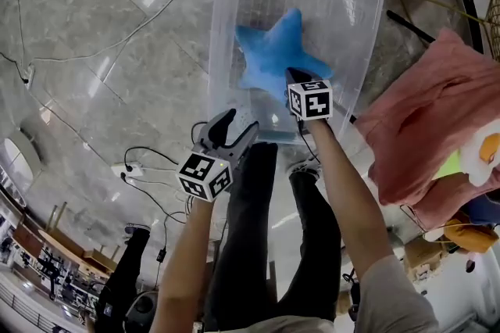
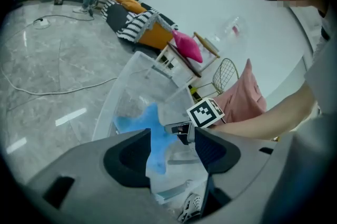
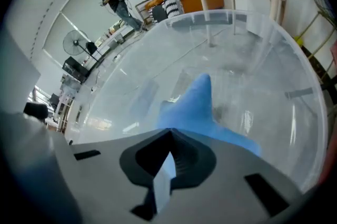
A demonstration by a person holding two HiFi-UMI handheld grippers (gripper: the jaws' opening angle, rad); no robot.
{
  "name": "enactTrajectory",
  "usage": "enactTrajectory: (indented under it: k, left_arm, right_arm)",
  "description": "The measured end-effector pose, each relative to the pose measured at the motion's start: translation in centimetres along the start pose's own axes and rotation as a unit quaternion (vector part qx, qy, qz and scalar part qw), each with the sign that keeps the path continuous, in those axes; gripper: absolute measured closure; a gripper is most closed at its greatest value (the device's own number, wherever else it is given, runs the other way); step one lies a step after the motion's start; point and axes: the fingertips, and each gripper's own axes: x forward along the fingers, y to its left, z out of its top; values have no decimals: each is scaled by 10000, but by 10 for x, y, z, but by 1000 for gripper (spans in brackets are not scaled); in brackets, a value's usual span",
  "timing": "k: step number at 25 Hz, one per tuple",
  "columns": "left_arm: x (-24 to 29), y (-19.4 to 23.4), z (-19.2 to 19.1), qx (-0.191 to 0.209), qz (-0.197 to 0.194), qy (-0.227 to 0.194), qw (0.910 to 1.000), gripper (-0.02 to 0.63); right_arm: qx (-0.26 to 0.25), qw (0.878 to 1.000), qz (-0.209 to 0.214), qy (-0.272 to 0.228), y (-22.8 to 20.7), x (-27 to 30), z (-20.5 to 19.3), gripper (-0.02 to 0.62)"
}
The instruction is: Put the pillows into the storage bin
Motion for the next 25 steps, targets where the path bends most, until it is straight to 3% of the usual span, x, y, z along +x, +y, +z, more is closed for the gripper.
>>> enactTrajectory:
  k: [3, 10, 17, 22, 25]
  left_arm:
    - [1, 7, -5, -33, 34, 45, 10000, 350]
    - [-8, -18, 23, -18, -146, -80, 9999, 350]
    - [-37, -83, 57, 138, -283, -114, 9994, 350]
    - [-32, -136, 66, 84, -688, 142, 9975, 350]
    - [-18, -174, 64, 325, -865, 197, 9955, 351]
  right_arm:
    - [60, 9999, 22, 134, 12, -4, -17, 598]
    - [577, 9977, 248, -239, 41, -80, -20, 598]
    - [309, 9927, 59, -1166, 54, -214, 26, 598]
    - [524, 9772, -86, -2057, 40, -289, 53, 593]
    - [624, 9672, -31, -2463, 31, -321, 64, 563]
